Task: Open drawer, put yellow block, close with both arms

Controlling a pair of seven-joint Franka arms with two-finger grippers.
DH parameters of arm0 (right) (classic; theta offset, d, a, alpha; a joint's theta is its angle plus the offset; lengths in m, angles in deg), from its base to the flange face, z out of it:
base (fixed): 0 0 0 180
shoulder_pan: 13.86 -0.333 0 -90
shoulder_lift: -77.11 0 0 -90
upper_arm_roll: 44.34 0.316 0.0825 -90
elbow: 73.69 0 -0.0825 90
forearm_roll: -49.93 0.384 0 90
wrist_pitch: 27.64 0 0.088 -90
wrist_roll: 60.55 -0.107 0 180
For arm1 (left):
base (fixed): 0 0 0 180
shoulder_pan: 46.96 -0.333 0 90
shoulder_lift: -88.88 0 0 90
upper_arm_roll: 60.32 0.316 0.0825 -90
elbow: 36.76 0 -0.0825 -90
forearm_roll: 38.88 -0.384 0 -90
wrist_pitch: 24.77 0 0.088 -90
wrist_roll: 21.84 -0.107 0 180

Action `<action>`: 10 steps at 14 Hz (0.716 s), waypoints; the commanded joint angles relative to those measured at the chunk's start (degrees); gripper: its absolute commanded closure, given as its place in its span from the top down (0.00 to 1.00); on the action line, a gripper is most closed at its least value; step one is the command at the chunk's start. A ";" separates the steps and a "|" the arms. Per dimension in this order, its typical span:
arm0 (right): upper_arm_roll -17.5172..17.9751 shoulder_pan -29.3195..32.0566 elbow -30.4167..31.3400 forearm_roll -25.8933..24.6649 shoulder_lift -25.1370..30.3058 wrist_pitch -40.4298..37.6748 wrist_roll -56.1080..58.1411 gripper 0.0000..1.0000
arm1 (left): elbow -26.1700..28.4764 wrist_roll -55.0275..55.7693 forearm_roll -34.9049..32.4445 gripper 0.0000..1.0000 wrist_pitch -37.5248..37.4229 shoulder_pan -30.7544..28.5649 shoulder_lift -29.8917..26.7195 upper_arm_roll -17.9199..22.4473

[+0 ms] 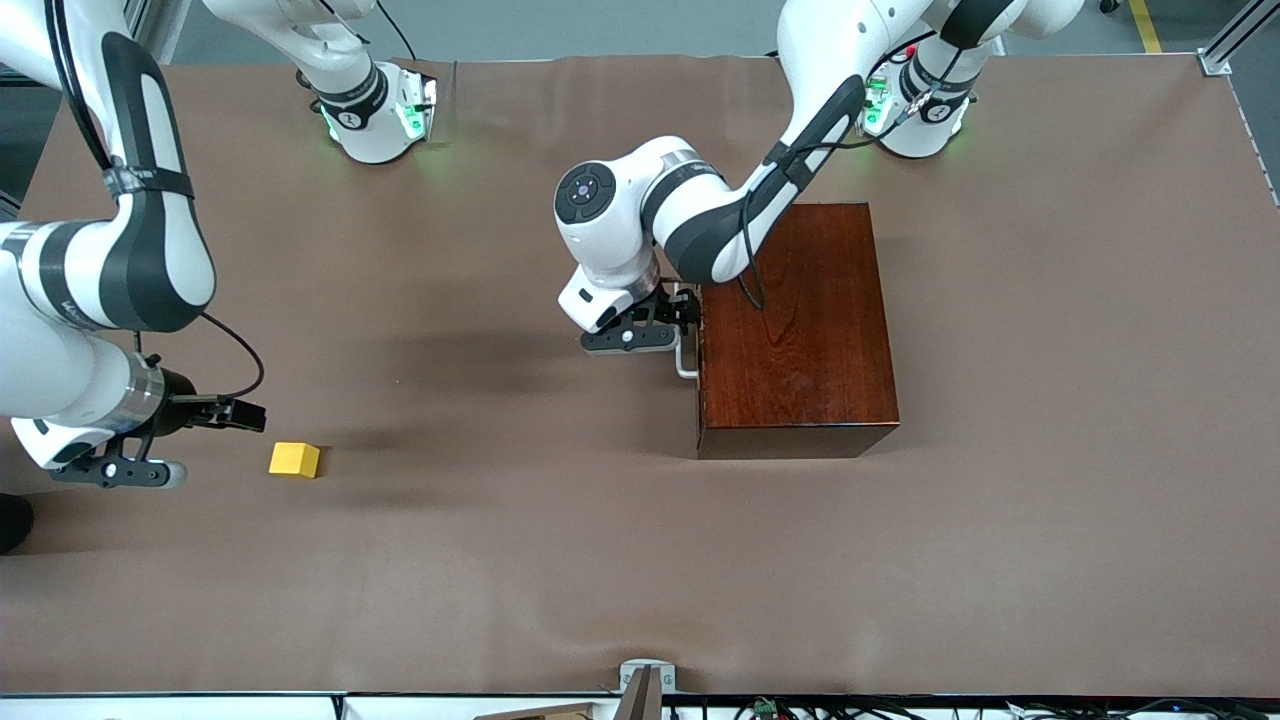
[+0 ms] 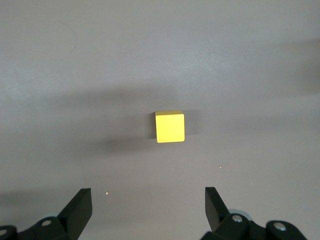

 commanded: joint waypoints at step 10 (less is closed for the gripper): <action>0.59 2.40 2.81 -0.17 -4.90 9.78 -0.07 1.00 | -0.48 5.88 -1.29 1.00 1.32 0.97 3.14 0.02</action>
